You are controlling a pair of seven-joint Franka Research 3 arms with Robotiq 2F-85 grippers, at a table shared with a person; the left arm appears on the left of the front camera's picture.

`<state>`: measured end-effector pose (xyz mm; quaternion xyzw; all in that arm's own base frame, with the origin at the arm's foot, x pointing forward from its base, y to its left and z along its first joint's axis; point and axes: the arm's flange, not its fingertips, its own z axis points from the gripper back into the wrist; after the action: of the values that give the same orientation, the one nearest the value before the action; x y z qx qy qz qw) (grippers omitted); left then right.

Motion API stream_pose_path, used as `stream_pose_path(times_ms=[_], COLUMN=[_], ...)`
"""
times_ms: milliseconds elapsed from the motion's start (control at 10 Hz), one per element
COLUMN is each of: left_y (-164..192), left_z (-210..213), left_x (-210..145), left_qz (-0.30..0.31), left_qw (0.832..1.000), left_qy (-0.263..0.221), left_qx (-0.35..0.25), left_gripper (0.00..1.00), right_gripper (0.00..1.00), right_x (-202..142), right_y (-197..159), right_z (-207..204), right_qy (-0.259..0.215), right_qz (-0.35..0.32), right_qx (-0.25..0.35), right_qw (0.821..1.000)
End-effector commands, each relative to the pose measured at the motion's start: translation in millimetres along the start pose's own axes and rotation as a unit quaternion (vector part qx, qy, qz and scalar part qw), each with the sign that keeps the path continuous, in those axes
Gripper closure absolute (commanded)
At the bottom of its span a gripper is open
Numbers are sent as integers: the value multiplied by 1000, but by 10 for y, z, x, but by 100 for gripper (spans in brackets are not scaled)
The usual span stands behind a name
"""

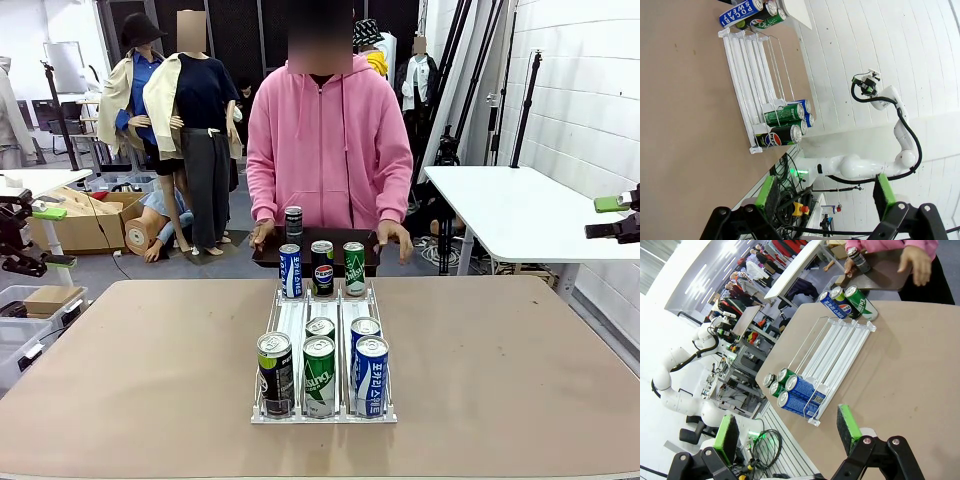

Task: Retrieve and hand over the desired beverage to the person.
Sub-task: Pick up another can of the same type that the person held from the Automatic Can Dispenser.

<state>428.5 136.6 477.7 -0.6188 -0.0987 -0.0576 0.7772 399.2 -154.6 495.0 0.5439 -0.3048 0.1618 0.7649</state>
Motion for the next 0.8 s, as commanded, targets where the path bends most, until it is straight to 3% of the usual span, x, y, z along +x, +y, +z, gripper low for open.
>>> stream_pose_path(times_ms=[0, 700], left_y=[-23, -23], left_z=[0, 0], left_x=[-35, -35], left_qz=[-1, -1], left_qw=[1000, 1000], left_qy=[-4, -4], left_qx=[1, 1], left_gripper=[0, 0], right_gripper=[0, 0], right_x=[4, 21], right_y=[2, 76], right_z=[-6, -118], right_qy=[-2, 5], right_qz=[2, -2], right_qx=[5, -7], right_qw=[1000, 1000])
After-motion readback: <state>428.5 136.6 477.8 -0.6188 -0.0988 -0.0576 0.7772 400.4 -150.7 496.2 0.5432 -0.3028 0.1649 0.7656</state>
